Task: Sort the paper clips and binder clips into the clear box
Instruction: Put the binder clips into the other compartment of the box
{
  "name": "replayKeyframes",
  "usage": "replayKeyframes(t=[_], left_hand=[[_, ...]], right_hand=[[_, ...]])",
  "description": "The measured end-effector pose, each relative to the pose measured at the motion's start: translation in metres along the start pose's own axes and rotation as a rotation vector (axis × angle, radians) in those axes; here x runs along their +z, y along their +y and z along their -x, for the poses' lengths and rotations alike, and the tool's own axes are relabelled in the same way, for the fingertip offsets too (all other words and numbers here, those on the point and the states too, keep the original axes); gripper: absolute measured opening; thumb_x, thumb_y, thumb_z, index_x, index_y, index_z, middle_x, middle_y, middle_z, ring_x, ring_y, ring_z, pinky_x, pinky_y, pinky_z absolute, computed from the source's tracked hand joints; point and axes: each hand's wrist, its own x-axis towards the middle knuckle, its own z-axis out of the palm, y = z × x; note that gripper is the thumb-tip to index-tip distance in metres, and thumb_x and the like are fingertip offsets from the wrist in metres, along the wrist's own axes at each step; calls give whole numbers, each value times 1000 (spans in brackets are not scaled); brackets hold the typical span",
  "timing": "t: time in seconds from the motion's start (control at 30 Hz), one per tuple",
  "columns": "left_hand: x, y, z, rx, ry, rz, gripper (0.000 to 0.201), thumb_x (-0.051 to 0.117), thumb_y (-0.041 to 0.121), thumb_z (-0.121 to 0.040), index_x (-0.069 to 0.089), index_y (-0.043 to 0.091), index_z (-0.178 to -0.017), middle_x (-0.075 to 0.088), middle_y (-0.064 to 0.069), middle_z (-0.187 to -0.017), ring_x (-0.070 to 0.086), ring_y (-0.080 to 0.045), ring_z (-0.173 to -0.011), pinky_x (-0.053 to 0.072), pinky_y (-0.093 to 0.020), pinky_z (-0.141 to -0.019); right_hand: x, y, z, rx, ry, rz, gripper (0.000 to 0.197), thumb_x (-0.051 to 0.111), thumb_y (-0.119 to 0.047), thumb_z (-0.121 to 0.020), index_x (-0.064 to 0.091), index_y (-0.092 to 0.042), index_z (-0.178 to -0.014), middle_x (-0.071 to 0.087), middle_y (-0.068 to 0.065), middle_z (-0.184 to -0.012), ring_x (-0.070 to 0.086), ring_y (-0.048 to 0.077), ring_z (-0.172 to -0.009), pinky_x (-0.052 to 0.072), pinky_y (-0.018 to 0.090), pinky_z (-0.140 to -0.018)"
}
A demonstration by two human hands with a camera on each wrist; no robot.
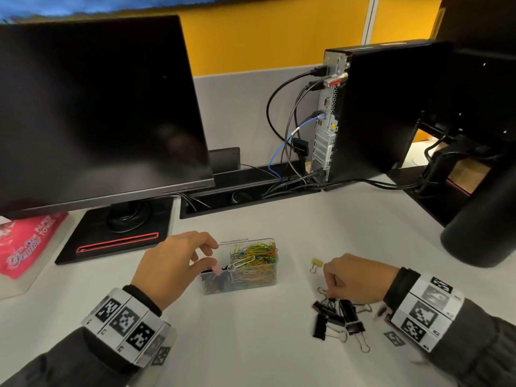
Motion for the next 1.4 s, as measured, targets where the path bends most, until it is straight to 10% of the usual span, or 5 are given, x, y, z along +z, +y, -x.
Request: replayKeyframes(t=[0.3, 0.7, 1.03, 1.27, 1.4], left_hand=[[9, -23, 5, -41, -47, 93, 49, 61, 50, -83, 43, 43, -127, 39, 28, -121, 51, 0, -102, 55, -31, -80], [14, -22, 15, -51, -144, 240, 57, 71, 41, -79, 47, 36, -130, 56, 22, -113, 54, 3, -97, 50, -14, -70], [11, -17, 16, -81, -152, 238, 60, 77, 39, -74, 50, 34, -128, 58, 22, -109, 56, 0, -95, 50, -22, -80], [11, -20, 14, -85, -161, 247, 60, 76, 40, -75, 51, 34, -128, 58, 22, -111, 56, 1, -96, 49, -21, -80], [15, -22, 14, -84, -150, 255, 58, 77, 37, -75, 51, 34, -127, 59, 23, -110, 57, -1, -96, 49, -21, -79]], right_hand=[[1, 2, 5, -19, 23, -110, 24, 65, -43, -83, 64, -19, -86, 57, -9, -69, 49, 4, -56, 43, 18, -57], [-25, -11, 2, -40, 153, -20, 19, 68, -35, -76, 67, -16, -77, 56, -8, -66, 49, 6, -54, 45, 20, -53], [-66, -139, -43, -573, 424, 75, 14, 62, -30, -82, 67, -18, -88, 60, -7, -71, 52, 10, -69, 52, 32, -70], [-69, -147, -59, -572, 384, 51, 31, 65, -30, -86, 59, -22, -116, 68, -7, -94, 42, -6, -67, 47, 24, -76], [-86, -86, -52, -279, 413, 76, 21, 63, -22, -88, 61, -18, -108, 65, 1, -99, 51, 6, -73, 49, 29, -79]])
